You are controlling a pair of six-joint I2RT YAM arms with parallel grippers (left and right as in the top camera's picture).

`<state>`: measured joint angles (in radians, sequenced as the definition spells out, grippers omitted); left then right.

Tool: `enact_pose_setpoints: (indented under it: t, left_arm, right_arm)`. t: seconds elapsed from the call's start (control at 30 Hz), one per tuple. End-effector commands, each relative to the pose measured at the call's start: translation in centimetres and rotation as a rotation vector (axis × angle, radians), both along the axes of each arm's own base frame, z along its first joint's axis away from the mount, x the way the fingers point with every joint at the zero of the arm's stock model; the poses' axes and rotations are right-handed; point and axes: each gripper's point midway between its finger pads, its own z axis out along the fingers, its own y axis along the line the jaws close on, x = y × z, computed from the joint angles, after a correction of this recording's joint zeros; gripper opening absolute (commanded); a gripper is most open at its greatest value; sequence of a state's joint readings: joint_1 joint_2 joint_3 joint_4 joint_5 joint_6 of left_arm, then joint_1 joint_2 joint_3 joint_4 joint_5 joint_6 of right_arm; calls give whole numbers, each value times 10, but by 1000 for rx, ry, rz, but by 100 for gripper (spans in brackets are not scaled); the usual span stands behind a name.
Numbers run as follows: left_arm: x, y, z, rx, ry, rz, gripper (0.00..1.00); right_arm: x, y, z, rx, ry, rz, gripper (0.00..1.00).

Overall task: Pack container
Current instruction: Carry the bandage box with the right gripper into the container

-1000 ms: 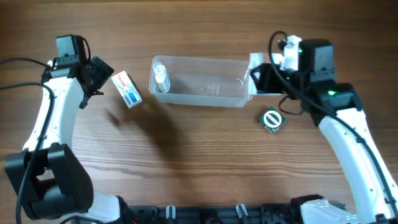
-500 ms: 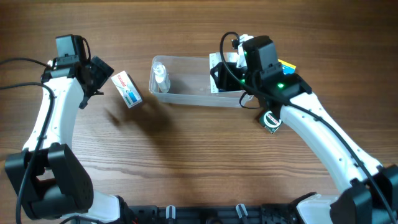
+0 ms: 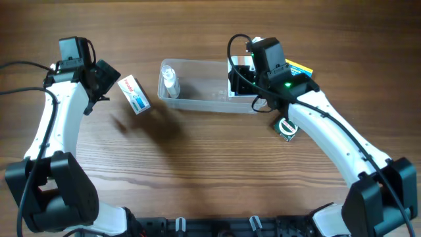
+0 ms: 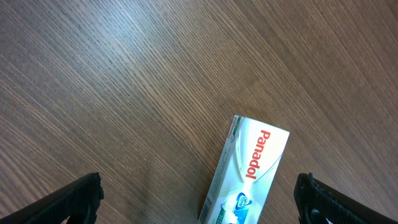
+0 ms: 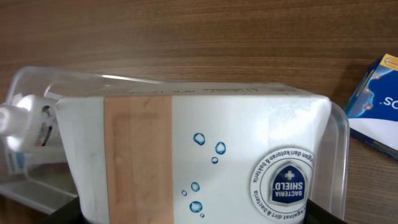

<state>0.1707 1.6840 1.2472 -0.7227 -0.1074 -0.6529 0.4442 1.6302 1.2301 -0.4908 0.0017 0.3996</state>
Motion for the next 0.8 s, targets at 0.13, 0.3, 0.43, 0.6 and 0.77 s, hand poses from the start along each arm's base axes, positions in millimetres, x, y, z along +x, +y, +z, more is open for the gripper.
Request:
enact_pose_setpoints:
  t: [0.13,0.3,0.43,0.6,0.77]
  left_arm:
    - [2,4,1,11,-2,16,100]
    - [2,4,1,11,-2,16,100]
    - [2,4,1,11,-2,16,100]
    - [2,4,1,11,-2,16,100]
    - [2,4,1,11,-2,16,100]
  right_arm:
    - [12,-3,-21,-92,6,-36,60]
    - [12,-5,-37,-114,40,-47,62]
    - [11,-7,-41,-125,53,-53,63]
    - [7,-13,-47,-148,75,-77,62]
    - [6,-14,-47,-156,79,-76,62]
